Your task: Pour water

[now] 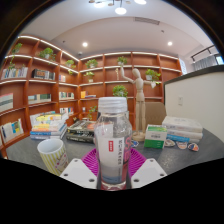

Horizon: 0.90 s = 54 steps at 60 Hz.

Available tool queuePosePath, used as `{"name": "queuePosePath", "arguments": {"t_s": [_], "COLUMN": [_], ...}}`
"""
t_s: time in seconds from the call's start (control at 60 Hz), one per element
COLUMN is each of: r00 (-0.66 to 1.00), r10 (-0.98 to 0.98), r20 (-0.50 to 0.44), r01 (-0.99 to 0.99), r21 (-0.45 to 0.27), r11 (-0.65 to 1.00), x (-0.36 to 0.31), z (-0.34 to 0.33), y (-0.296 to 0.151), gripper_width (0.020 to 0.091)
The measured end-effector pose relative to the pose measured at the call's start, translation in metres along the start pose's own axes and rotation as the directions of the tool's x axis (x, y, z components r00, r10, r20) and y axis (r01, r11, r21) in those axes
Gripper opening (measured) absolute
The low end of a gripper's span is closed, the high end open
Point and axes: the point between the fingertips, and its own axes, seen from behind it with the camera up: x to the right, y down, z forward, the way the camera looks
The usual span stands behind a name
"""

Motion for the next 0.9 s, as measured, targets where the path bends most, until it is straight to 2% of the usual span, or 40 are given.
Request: {"name": "queuePosePath", "arguments": {"t_s": [0.133, 0.2, 0.283, 0.367, 0.417, 0.683, 0.9], "r00": [1.000, 1.000, 0.999, 0.995, 0.991, 0.986, 0.978], "r10": [-0.004, -0.012, -0.001, 0.015, 0.019, 0.041, -0.029], "r20": [-0.017, -0.024, -0.039, -0.099, -0.134, -0.161, -0.209], "r01": [0.004, 0.012, -0.001, -0.024, -0.032, -0.056, 0.023], "r21": [-0.011, -0.015, -0.043, -0.093, -0.096, -0.092, -0.030], "r11": [1.000, 1.000, 0.999, 0.995, 0.995, 0.994, 0.999], "x": [0.000, 0.001, 0.002, 0.011, 0.015, -0.022, -0.045], "z": [0.000, -0.001, -0.004, -0.018, -0.032, -0.127, -0.177], "y": [0.000, 0.001, 0.005, 0.011, 0.012, 0.011, -0.017], "gripper_width": [0.0397, 0.0468, 0.0521, 0.0692, 0.0750, 0.0808, 0.0818]}}
